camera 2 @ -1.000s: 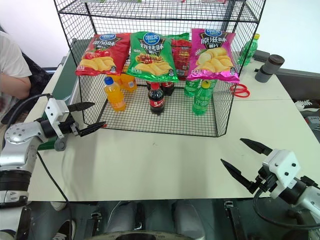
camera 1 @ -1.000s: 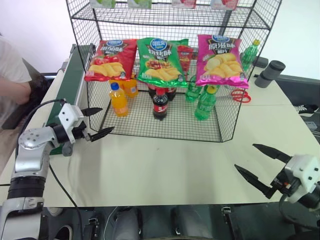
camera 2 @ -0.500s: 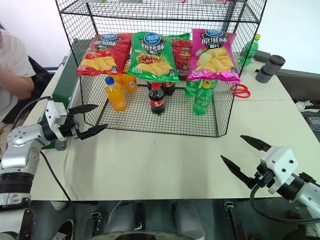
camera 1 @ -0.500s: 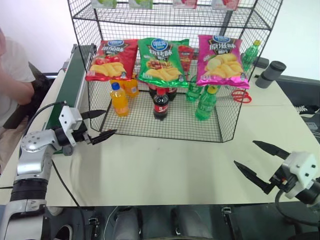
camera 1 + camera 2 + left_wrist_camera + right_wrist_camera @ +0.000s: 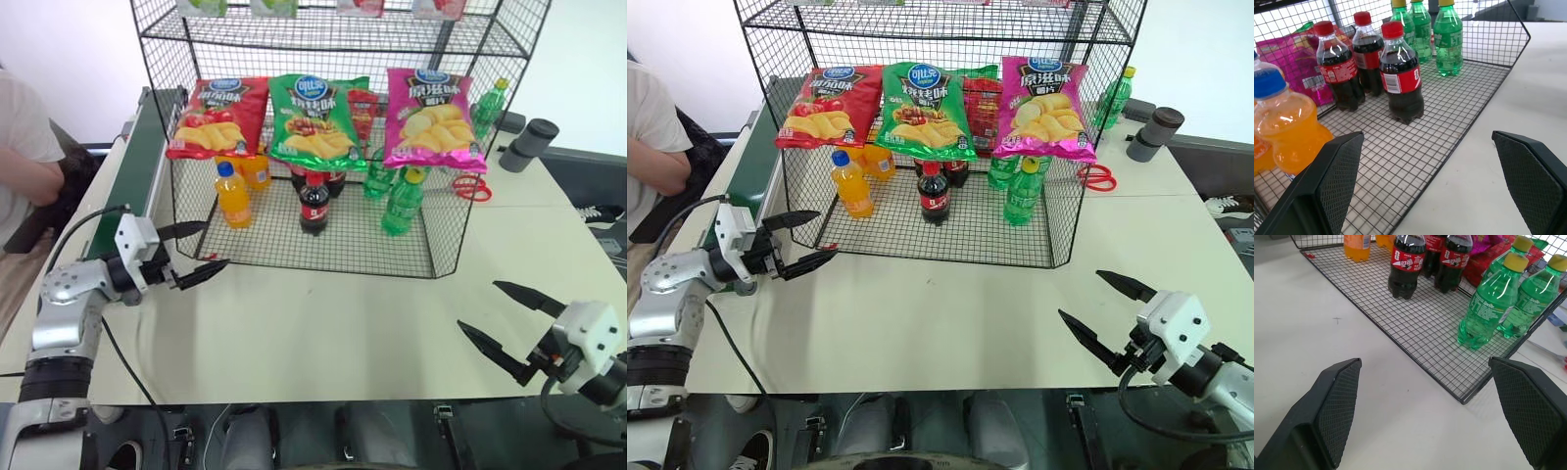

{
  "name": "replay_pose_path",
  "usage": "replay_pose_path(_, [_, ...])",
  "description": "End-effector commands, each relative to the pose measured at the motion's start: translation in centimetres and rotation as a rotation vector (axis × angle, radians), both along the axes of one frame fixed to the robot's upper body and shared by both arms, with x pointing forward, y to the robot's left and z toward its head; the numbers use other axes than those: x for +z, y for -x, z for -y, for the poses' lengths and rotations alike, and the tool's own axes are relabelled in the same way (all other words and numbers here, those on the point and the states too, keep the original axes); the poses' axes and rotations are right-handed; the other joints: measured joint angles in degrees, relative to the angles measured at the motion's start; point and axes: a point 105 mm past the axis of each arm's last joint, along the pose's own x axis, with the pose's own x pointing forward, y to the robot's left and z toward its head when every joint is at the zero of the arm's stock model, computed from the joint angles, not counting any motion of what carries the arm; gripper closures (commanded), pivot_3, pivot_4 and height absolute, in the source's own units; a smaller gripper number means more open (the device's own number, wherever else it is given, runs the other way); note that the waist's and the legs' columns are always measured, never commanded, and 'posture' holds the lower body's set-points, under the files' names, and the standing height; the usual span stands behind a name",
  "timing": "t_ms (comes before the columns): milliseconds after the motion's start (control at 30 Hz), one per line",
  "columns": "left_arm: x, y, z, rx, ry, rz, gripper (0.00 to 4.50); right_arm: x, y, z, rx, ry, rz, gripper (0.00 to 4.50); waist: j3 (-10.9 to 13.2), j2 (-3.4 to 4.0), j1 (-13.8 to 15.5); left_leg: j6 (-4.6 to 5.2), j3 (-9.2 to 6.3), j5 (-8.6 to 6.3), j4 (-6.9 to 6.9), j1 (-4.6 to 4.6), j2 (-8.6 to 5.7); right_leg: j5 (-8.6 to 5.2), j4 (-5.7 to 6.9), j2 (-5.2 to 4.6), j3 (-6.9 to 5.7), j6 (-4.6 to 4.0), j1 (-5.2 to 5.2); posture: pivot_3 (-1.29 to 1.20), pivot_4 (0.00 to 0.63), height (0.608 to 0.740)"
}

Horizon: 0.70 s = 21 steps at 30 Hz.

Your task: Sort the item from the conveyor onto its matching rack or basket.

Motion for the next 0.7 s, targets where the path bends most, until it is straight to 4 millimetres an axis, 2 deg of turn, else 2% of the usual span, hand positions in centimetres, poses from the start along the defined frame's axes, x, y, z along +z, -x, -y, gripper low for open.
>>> replay_pose_path(33, [1.34,0.45,-0.68,-0.006,0.008,0.039,0.0,0.54,0.02,0.09,0.009,0.017,0.025,0.15,0.0,0.0,0.0,0.0,0.0,0.0,0.0,0.0,0.0,0.0,0.0,0.0,0.0,0.0,0.0,0.0,0.15,0.74])
replay_pose_path(700, [0.74,0.9,-0.55,-0.001,0.022,0.027,0.0,0.15,-0.31,-0.35,0.034,0.035,0.041,0.15,-0.01,0.01,0.0,0.0,0.0,0.0,0.02,0.01,0.0,0.0,0.03,0.0,0.0,0.0,0.0,0.0,0.15,0.74])
